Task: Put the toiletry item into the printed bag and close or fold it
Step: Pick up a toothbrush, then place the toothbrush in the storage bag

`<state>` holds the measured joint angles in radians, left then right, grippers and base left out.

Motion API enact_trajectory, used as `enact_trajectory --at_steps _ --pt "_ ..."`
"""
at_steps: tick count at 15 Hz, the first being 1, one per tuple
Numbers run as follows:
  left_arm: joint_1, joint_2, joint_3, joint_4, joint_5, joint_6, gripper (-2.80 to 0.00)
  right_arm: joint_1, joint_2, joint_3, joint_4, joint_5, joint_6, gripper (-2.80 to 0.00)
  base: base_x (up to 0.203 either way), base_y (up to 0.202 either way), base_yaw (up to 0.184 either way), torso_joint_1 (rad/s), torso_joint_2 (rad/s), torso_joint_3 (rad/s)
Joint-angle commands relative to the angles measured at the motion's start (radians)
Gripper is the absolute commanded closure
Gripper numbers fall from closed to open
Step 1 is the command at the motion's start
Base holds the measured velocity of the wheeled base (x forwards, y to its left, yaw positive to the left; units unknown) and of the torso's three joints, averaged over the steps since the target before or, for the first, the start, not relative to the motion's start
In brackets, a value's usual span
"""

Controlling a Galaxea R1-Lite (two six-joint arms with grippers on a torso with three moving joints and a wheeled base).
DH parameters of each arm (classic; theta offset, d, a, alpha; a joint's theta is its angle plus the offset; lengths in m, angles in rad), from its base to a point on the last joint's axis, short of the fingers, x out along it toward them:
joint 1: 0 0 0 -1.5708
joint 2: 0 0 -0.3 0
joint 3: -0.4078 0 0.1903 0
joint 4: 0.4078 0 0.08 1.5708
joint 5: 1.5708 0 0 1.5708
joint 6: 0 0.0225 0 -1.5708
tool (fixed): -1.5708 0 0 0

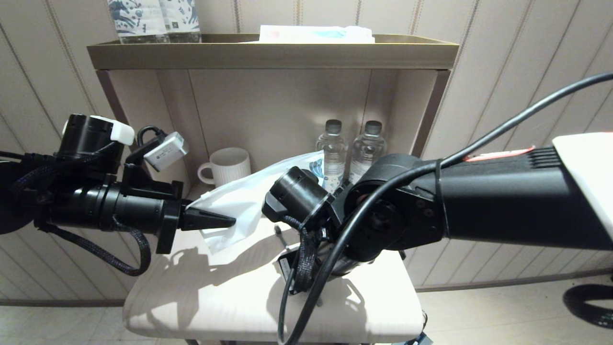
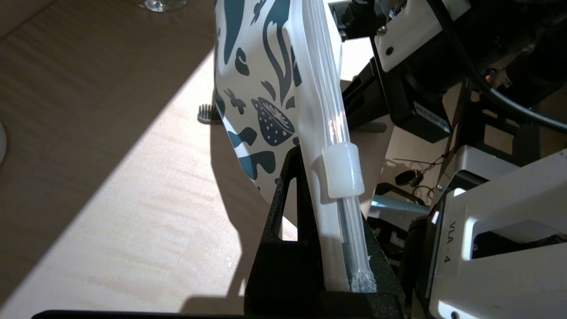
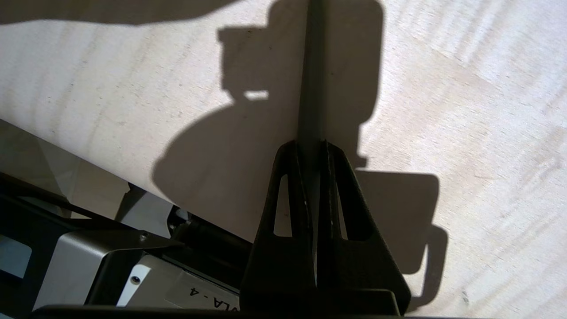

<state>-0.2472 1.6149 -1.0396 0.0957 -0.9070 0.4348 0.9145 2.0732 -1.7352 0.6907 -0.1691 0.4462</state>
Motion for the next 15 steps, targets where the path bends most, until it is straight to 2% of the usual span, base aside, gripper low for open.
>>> enact_trajectory --at_steps 1,5,9,10,12,14,15 --pt "-0.001 0.004 -0.011 0.001 -0.007 0.001 0.00 0.000 -0.071 0.014 -0.002 -0.004 0.006 0.00 0.000 0.000 0.000 0.000 0.00 0.000" --pt "-0.001 0.007 -0.015 0.001 -0.007 0.001 0.00 -0.002 -0.196 0.121 -0.001 -0.005 0.006 0.00 0.000 0.000 0.000 0.000 0.00 0.000" --pt "-0.002 0.060 -0.075 0.003 -0.008 0.014 0.00 -0.052 -0.367 0.222 0.007 -0.011 -0.029 0.00 0.000 0.000 0.000 0.000 0.00 0.000" --pt "-0.005 0.079 -0.094 0.005 -0.006 0.017 0.00 -0.062 -0.423 0.252 0.023 -0.012 -0.071 0.00 0.000 0.000 0.000 0.000 0.00 0.000" --pt "-0.015 0.119 -0.128 0.006 -0.006 0.033 0.00 -0.101 -0.539 0.305 0.041 -0.012 -0.230 0.00 0.000 0.000 0.000 0.000 0.00 0.000" --pt "-0.034 0.158 -0.155 0.007 -0.003 0.116 0.00 -0.159 -0.614 0.330 0.047 -0.012 -0.427 0.00 0.000 0.000 0.000 0.000 0.00 0.000" --pt "-0.056 0.166 -0.168 0.007 -0.001 0.135 0.00 -0.187 -0.621 0.324 0.047 -0.012 -0.516 0.00 0.000 0.000 0.000 0.000 0.00 0.000"
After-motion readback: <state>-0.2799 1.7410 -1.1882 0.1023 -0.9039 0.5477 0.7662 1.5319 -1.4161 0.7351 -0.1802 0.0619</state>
